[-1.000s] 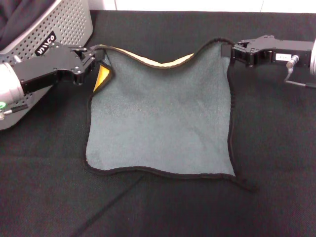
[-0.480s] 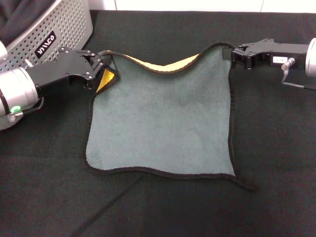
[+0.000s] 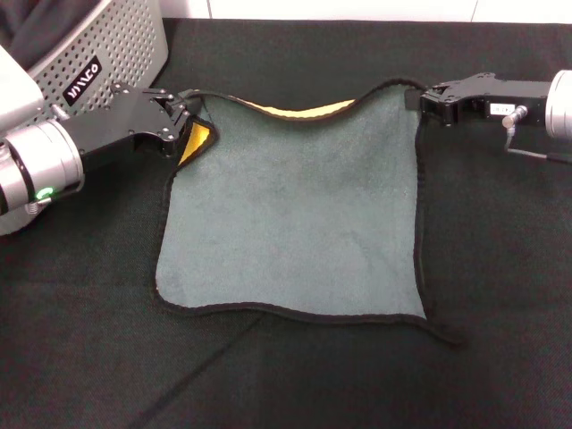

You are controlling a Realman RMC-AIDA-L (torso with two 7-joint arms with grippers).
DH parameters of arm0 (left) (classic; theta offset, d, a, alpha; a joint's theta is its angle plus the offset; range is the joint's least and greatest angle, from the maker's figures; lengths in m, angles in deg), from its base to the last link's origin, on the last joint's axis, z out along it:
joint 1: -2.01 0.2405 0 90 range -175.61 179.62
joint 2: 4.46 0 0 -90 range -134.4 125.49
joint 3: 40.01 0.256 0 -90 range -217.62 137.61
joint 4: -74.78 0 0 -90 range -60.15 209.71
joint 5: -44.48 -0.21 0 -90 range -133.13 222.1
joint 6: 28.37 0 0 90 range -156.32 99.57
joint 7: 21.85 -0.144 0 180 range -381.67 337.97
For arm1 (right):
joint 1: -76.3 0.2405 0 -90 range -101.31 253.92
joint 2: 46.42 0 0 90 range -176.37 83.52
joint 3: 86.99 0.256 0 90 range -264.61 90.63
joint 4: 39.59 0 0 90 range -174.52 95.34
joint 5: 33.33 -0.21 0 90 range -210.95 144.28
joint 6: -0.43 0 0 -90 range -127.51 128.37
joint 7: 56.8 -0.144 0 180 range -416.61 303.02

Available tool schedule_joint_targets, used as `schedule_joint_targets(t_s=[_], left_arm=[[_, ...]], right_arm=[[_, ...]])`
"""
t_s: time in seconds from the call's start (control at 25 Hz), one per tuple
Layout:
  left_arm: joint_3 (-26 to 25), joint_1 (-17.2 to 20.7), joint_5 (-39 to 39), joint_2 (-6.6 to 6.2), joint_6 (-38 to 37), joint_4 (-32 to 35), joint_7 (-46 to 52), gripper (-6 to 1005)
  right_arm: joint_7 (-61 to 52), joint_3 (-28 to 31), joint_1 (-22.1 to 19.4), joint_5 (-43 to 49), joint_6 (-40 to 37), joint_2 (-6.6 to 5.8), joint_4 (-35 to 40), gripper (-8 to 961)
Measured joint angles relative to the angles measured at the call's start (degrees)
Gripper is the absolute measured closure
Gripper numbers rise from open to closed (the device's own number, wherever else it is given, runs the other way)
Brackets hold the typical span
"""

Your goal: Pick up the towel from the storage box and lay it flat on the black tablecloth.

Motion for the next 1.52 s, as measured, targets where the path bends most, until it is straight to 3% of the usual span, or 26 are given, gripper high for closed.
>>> schedule_joint_targets(t_s=[1.12, 1.2, 1.52], left_arm=[[0.0, -0.9, 0.2, -0.08, 4.3, -0.8, -0.7, 976], [0.0, -0.9, 0.2, -0.08, 4.9, -0.8, -0.8, 968], [0.0, -0.6, 0.3, -0.08, 4.9, -0.3, -0.1, 790]], right_arm=[[-0.9, 0.1, 0.4, 0.3, 2.4, 0.05, -0.5, 895], [-1.3, 0.1, 0.4, 0.3, 3.0, 0.05, -0.4, 709], [-1.5, 2.4, -1.4, 0.2, 3.6, -0.99, 2.0, 537]])
